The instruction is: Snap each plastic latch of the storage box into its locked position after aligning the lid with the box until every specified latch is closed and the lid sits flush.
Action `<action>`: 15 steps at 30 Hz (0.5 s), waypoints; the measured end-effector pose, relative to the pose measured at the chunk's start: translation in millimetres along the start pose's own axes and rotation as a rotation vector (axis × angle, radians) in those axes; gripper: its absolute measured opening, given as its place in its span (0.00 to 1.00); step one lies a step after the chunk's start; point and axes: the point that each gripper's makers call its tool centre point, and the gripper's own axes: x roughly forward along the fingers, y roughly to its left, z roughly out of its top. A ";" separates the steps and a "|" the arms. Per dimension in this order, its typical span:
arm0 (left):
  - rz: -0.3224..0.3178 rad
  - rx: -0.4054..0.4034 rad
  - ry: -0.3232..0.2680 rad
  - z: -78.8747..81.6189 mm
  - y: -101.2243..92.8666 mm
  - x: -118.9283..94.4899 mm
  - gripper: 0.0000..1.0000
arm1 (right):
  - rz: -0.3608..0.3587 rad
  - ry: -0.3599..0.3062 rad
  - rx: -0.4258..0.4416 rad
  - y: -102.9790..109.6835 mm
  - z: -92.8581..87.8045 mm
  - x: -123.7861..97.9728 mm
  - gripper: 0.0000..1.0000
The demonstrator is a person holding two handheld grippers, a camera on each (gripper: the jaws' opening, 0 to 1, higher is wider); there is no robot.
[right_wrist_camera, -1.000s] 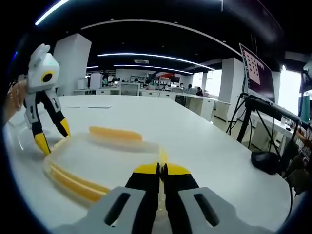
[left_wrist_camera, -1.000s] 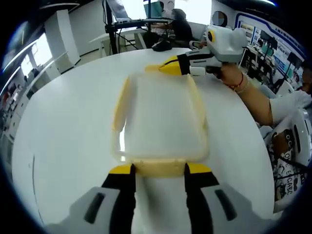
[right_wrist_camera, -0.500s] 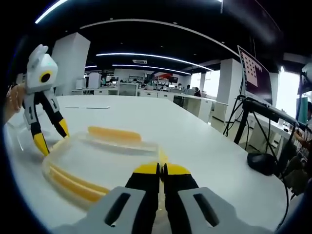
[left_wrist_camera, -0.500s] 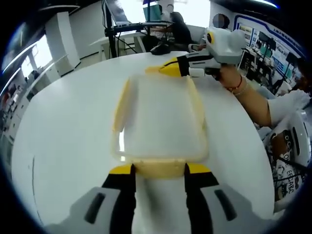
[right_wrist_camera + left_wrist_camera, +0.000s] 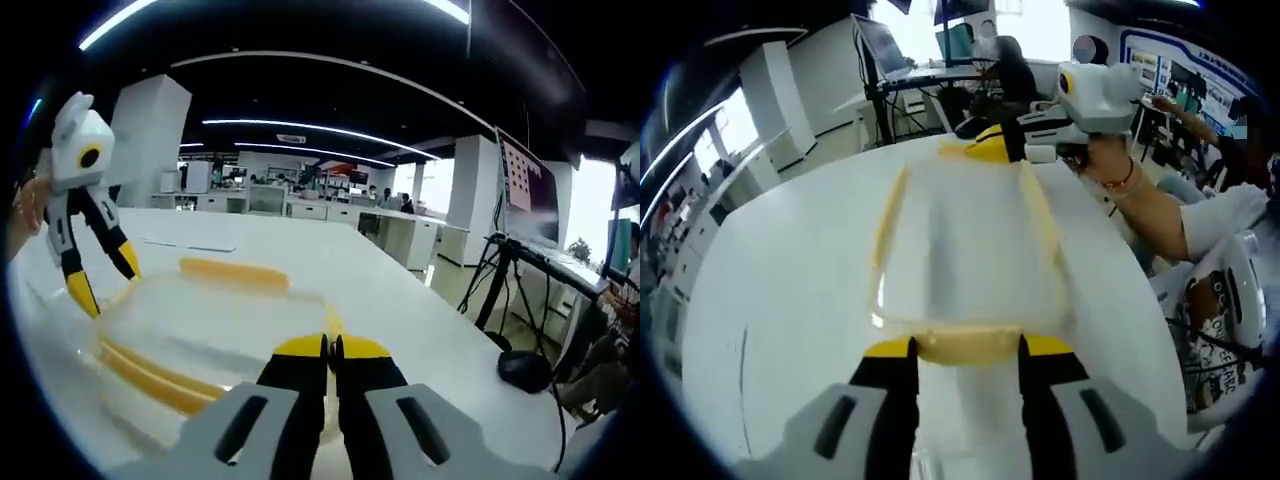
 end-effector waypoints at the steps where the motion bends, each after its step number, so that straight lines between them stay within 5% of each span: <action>1: 0.002 0.001 0.000 -0.1 -0.1 -1.5 0.38 | 0.006 -0.002 -0.001 3.4 5.4 -0.8 0.01; 15: 0.062 -0.017 -0.007 -16.8 -2.6 -58.3 0.38 | 0.067 -0.024 -0.033 46.4 40.7 -3.5 0.01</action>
